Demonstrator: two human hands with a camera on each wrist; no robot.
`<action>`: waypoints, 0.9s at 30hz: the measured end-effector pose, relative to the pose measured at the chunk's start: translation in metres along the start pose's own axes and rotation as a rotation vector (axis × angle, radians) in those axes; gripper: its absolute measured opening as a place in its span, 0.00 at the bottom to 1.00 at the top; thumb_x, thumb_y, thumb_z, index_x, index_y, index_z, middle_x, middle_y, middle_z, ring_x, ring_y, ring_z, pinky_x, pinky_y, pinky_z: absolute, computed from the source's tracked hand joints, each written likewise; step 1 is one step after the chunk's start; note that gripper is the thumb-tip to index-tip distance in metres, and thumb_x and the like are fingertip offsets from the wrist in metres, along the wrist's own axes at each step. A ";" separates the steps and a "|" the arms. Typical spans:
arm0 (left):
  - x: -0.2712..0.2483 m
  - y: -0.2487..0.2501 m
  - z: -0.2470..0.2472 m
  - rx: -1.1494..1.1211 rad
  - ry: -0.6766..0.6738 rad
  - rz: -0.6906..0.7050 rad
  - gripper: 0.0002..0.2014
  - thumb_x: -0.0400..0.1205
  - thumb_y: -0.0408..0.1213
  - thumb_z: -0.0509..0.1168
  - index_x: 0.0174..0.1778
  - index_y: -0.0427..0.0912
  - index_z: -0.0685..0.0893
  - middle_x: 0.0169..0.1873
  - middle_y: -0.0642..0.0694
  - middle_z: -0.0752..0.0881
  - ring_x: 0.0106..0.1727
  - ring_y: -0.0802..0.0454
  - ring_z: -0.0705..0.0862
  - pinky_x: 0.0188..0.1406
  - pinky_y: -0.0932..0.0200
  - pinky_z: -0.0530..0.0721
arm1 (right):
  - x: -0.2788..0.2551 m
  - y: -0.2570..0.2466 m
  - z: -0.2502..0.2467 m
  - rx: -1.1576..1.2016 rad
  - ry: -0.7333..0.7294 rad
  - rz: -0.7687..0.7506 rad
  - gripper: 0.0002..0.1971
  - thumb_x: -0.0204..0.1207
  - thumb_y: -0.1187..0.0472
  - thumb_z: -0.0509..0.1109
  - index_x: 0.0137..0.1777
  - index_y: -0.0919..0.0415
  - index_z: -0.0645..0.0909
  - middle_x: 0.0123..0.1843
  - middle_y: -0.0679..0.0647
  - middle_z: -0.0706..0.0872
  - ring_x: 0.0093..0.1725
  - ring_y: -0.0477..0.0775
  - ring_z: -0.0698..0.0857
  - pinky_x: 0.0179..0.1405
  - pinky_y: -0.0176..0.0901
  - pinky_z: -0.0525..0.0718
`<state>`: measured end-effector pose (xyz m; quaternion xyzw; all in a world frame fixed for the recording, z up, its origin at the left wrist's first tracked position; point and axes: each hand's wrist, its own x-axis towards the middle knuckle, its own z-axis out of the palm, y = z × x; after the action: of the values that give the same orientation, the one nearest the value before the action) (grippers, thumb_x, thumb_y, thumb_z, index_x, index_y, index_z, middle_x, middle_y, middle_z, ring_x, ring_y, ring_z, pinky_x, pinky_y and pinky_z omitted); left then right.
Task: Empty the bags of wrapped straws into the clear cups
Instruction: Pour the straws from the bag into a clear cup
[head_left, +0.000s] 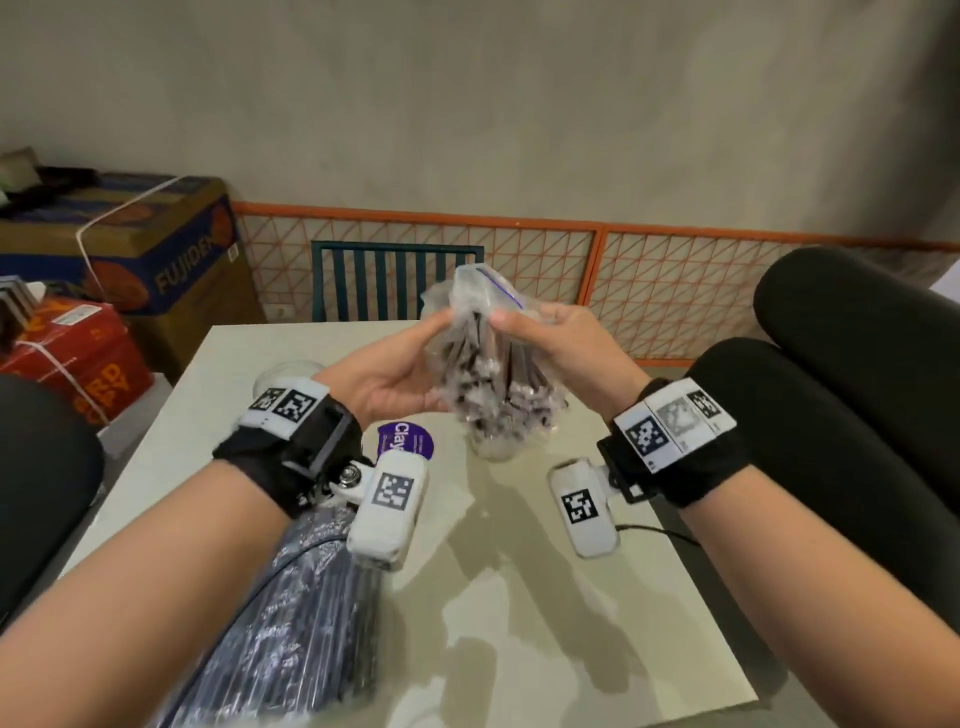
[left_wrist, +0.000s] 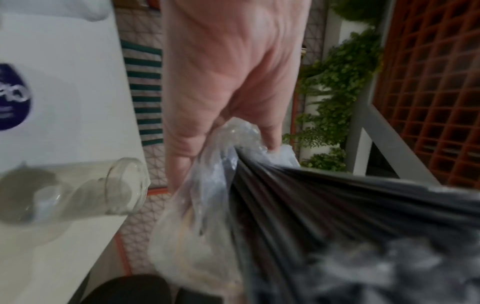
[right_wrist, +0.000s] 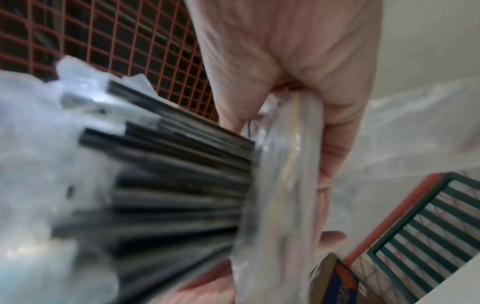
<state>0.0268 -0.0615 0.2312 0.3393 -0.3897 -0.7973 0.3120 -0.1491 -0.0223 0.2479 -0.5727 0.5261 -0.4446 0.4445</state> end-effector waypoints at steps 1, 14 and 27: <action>0.009 0.006 -0.005 0.036 0.007 0.031 0.18 0.82 0.47 0.59 0.63 0.41 0.82 0.48 0.40 0.90 0.48 0.45 0.89 0.51 0.39 0.88 | 0.008 -0.004 -0.001 -0.053 0.009 -0.014 0.24 0.67 0.50 0.78 0.54 0.71 0.83 0.55 0.64 0.89 0.54 0.62 0.89 0.60 0.54 0.84; 0.108 0.060 -0.010 0.515 0.065 0.586 0.15 0.81 0.28 0.63 0.58 0.51 0.74 0.57 0.46 0.84 0.61 0.49 0.84 0.66 0.50 0.80 | 0.109 -0.010 -0.032 -0.340 0.050 -0.097 0.18 0.68 0.69 0.77 0.48 0.52 0.72 0.42 0.40 0.80 0.34 0.28 0.83 0.37 0.20 0.78; 0.194 0.001 -0.033 0.407 0.216 0.537 0.21 0.82 0.27 0.62 0.71 0.42 0.71 0.60 0.48 0.82 0.60 0.55 0.81 0.64 0.61 0.77 | 0.157 0.092 -0.039 -0.290 0.236 -0.031 0.34 0.67 0.70 0.77 0.72 0.57 0.69 0.53 0.37 0.82 0.53 0.38 0.82 0.60 0.32 0.80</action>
<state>-0.0588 -0.2238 0.1592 0.3626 -0.5807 -0.5523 0.4758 -0.1987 -0.1853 0.1725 -0.5824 0.6243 -0.4352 0.2857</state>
